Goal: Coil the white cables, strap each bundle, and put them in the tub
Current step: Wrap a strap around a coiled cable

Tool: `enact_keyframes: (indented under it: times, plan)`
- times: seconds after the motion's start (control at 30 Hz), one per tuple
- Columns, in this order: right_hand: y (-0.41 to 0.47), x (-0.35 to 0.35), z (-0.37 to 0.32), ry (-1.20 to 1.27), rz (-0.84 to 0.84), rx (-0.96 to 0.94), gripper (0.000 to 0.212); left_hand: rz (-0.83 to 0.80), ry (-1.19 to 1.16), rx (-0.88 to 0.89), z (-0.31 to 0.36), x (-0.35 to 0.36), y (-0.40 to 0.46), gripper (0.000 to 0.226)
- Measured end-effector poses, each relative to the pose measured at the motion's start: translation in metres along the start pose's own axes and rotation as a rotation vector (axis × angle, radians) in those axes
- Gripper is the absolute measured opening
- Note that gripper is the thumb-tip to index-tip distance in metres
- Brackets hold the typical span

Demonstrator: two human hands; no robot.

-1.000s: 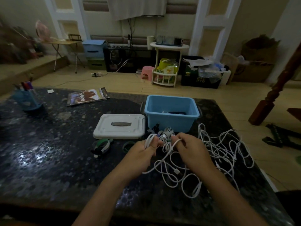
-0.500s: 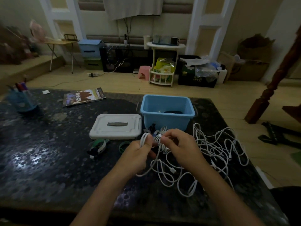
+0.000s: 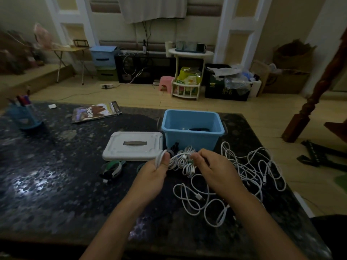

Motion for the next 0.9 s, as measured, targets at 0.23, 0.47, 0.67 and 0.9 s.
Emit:
enact_keyframes:
  times: [0.23, 0.47, 0.67, 0.9]
  plan:
    - [-0.008, 0.011, -0.019, 0.230, -0.021, -0.067, 0.017, 0.018, -0.124, -0.075, -0.002, -0.001, 0.001, 0.062]
    - [-0.017, 0.030, -0.046, 0.235, -0.077, -0.165, 0.013, 0.018, -0.192, -0.012, 0.009, 0.001, -0.003, 0.057]
    - [-0.021, 0.031, -0.053, 0.256, -0.102, -0.228, 0.010, 0.021, -0.160, 0.022, 0.008, 0.002, -0.002, 0.037]
    - [-0.022, 0.027, -0.034, -0.021, -0.230, -0.165, 0.016, 0.303, -0.212, -0.057, -0.003, -0.019, 0.009, 0.069]
Point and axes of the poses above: each hand's wrist, its own y-axis towards the middle knuckle, its own x-axis out of the palm, z = x × y, the point moved 5 cm from there along y, towards the middle knuckle, and after that the axes turned 3 degrees about z, right-handed, at the moved point
